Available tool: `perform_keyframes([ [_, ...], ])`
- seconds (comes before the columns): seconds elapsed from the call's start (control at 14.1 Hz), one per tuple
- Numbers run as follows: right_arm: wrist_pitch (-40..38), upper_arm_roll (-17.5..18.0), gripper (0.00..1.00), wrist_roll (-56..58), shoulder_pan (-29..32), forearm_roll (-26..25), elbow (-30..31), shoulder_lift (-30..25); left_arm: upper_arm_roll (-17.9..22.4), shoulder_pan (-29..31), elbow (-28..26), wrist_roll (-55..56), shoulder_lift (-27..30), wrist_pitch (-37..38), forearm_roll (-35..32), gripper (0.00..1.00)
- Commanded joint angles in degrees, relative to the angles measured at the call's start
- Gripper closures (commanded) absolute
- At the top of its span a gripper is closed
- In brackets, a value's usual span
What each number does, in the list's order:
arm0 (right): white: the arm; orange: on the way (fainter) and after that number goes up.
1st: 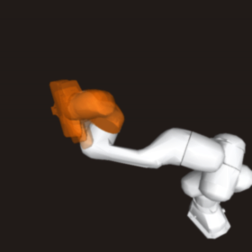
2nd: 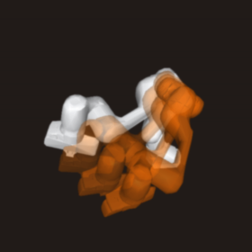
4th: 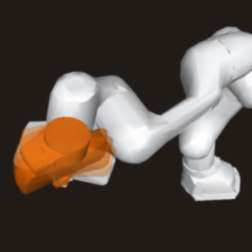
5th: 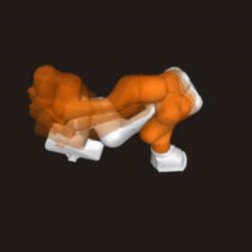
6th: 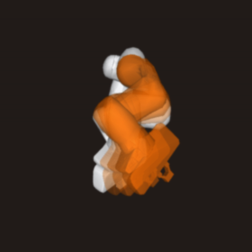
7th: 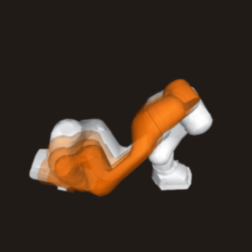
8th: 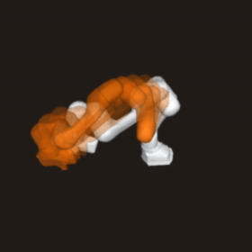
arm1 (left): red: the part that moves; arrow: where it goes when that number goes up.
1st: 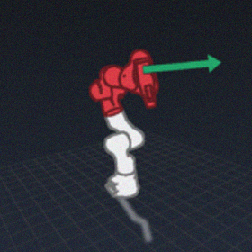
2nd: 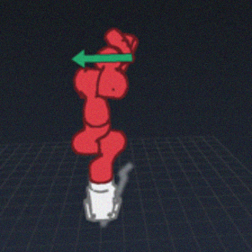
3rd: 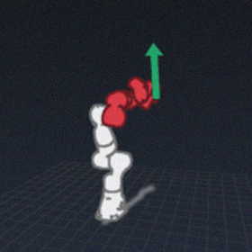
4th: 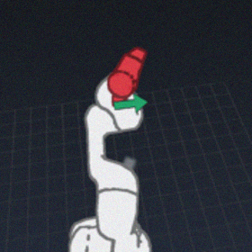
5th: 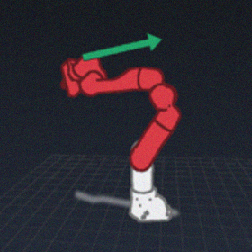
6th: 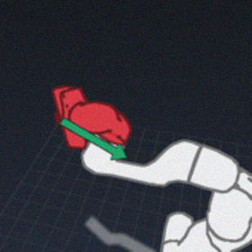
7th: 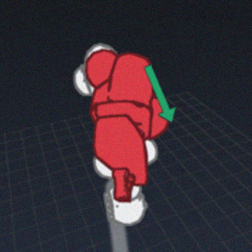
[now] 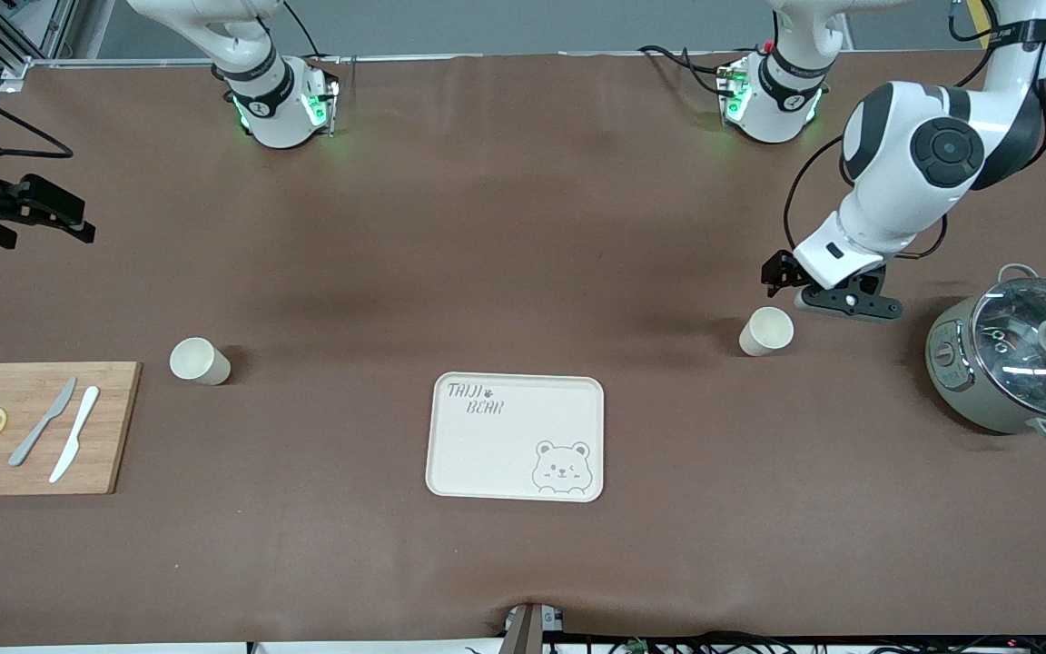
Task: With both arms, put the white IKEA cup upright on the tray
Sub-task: 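Move the left gripper down over the white paper cup beside the pot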
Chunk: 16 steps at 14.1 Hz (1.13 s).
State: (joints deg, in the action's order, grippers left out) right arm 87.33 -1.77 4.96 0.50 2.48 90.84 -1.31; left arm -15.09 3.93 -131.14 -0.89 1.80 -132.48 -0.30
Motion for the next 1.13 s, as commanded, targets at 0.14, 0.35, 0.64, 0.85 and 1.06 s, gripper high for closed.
perform_keyframes([
  [0.14,0.04,0.19,0.0,0.49,0.55,0.77,0.83,-0.89,-0.12,3.89,-6.06,-5.26,-0.82,-10.42,1.01,0.0],
  [0.35,0.04,0.19,0.0,0.49,0.55,0.77,0.83,-0.89,-0.12,3.89,-7.55,-5.26,-4.69,-17.0,0.83,0.0],
  [0.64,0.04,0.19,0.0,0.49,0.47,0.77,0.83,-0.89,-0.03,3.81,-7.9,-5.43,-10.84,-25.44,0.66,0.0],
  [0.85,-0.05,0.19,0.0,0.49,0.47,0.77,0.75,-0.89,0.06,3.72,-7.81,-5.44,-14.27,-29.06,0.65,0.0],
  [1.06,-0.05,0.19,0.0,0.4,0.38,0.77,0.75,-0.89,0.15,3.72,-7.64,-5.44,-15.42,-29.59,0.31,0.0],
])
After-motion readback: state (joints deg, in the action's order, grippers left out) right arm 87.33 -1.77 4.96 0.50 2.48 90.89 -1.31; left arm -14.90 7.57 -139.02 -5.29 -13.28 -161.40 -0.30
